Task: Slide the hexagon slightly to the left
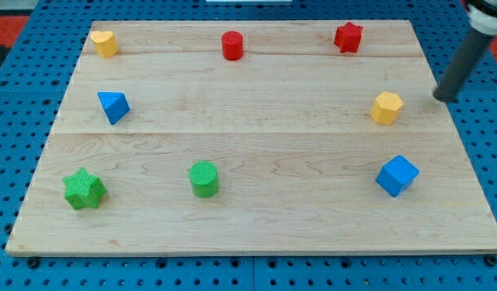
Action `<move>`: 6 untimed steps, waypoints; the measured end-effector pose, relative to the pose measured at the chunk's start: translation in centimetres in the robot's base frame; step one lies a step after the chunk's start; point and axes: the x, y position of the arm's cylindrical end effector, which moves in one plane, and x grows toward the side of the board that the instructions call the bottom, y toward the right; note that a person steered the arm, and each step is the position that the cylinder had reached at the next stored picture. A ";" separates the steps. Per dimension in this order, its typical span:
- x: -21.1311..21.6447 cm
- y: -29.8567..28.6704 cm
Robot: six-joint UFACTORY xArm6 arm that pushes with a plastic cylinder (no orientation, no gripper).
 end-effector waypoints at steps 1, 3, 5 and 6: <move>1.8 -4.2; 7.0 -5.8; 1.9 -7.7; 8.3 -8.1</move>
